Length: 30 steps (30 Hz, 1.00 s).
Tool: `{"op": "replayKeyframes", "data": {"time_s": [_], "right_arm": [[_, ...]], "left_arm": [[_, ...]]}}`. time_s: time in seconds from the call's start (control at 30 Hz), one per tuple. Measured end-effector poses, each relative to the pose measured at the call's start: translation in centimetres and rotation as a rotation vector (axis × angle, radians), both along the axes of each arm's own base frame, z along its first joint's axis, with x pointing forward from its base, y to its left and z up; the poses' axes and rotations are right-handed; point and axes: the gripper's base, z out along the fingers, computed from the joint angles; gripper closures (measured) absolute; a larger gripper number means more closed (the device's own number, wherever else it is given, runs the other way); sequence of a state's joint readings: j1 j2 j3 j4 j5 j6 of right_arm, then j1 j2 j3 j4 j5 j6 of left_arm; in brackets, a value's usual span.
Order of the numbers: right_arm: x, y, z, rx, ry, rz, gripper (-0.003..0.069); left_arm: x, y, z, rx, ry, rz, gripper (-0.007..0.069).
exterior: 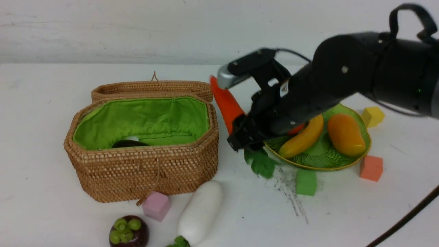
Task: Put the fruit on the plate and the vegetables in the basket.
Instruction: Use the right arm to grab a carrot and put it into the left basket
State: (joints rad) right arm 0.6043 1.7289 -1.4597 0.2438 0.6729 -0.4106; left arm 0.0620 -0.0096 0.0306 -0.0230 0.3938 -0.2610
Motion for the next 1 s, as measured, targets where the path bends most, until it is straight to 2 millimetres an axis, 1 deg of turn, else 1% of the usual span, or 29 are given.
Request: {"op": "replayKeyframes", "data": {"time_s": [0.07,0.1,0.13,0.2,0.3,0.37,0.4,0.5,0.57,0.63,0.87,0.9,0.97,1.0], "right_arm": [[0.1,0.8,0.8,-0.019,-0.104,0.099,0.0242],[0.2,1.5,1.4,0.006,-0.163,0.133,0.0242],[0.2,1.6,1.4,0.005,-0.173,0.138,0.0242],[0.7,3.5,2.1,0.105,-0.271,0.154,0.0242],[1.5,5.4,1.5,0.162,-0.369,0.155,0.0242],[1.9,6.8,0.3,0.164,-0.433,0.163,0.0242],[2.3,7.6,-0.9,0.158,-0.466,0.156,0.0242],[2.8,9.1,-3.4,0.128,-0.500,0.158,0.0242],[3.0,9.7,-4.6,0.111,-0.499,0.163,0.0242],[3.1,10.0,-5.3,0.108,-0.489,0.164,0.0242],[3.2,10.1,-5.1,0.151,-0.467,0.117,0.0235],[3.2,10.1,-5.1,0.156,-0.463,0.112,0.0220],[3.2,10.1,-5.0,0.165,-0.459,0.102,0.0151],[3.2,10.1,-5.0,0.168,-0.456,0.098,0.0095]], "left_arm": [[0.0,0.0,0.0,0.000,0.000,0.000,0.0386],[0.0,0.0,0.0,0.000,0.000,0.000,0.0386],[0.0,0.0,0.0,0.000,0.000,0.000,0.0386],[0.0,0.0,0.0,0.000,0.000,0.000,0.0386],[0.0,0.0,0.0,0.000,0.000,0.000,0.0386],[0.0,0.0,0.0,0.000,0.000,0.000,0.0386],[0.0,0.0,0.0,0.000,0.000,0.000,0.0386],[0.0,0.0,0.0,0.000,0.000,0.000,0.0386],[0.0,0.0,0.0,0.000,0.000,0.000,0.0386],[0.0,0.0,0.0,0.000,0.000,0.000,0.0386],[0.0,0.0,0.0,0.000,0.000,0.000,0.0386],[0.0,0.0,0.0,0.000,0.000,0.000,0.0386],[0.0,0.0,0.0,0.000,0.000,0.000,0.0386],[0.0,0.0,0.0,0.000,0.000,0.000,0.0386]]}}
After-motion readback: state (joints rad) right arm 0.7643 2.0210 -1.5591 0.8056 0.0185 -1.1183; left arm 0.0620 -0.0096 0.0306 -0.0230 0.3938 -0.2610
